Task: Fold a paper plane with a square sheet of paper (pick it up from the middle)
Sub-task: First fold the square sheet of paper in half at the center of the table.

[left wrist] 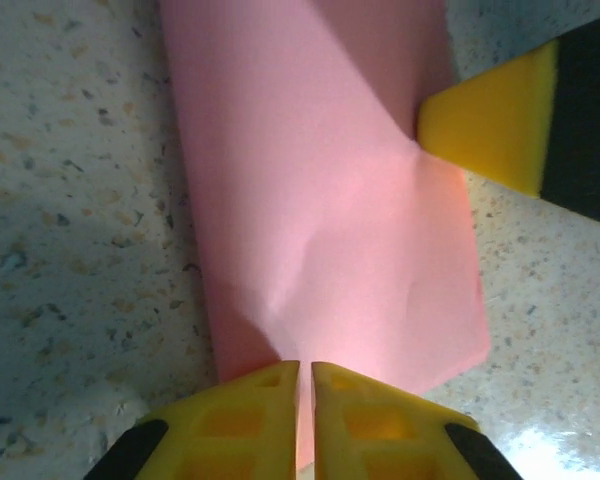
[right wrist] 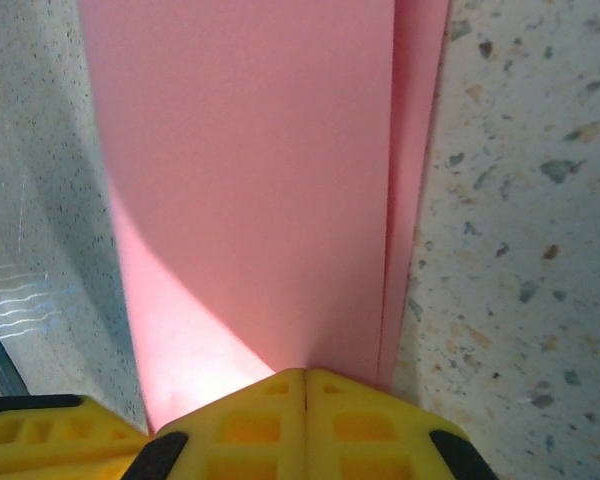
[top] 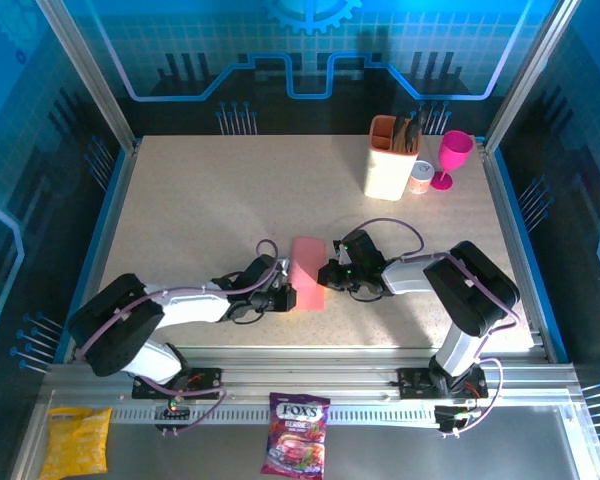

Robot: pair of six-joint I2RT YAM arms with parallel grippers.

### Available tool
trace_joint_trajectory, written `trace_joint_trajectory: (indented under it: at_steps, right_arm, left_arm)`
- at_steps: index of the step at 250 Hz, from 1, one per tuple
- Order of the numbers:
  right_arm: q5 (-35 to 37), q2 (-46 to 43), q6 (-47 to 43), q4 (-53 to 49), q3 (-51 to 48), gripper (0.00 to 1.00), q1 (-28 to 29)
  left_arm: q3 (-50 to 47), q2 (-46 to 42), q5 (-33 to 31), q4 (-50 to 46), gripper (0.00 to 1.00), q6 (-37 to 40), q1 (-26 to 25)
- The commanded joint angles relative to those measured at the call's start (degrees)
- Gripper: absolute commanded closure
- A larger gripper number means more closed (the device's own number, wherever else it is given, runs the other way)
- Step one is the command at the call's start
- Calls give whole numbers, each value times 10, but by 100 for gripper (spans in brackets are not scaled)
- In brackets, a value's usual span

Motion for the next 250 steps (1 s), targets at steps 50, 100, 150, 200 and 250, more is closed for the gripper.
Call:
trace_joint_trajectory:
  at_steps: [50, 100, 150, 200, 250]
  right_arm:
    - [24, 38, -47, -99, 0, 100, 15]
    - [21, 43, -54, -106, 9, 100, 15]
    - [20, 44, -54, -108, 10, 100, 15]
    - [18, 47, -56, -106, 11, 100, 15]
    - [17, 43, -57, -108, 12, 100, 14]
  left_arm:
    - [164, 36, 39, -53, 86, 77, 93]
    - [226, 111, 77, -63, 88, 122, 123]
    - [221, 143, 81, -42, 90, 120, 128]
    - [208, 160, 69, -28, 90, 120, 129]
    - [191, 185, 47, -9, 92, 117, 128]
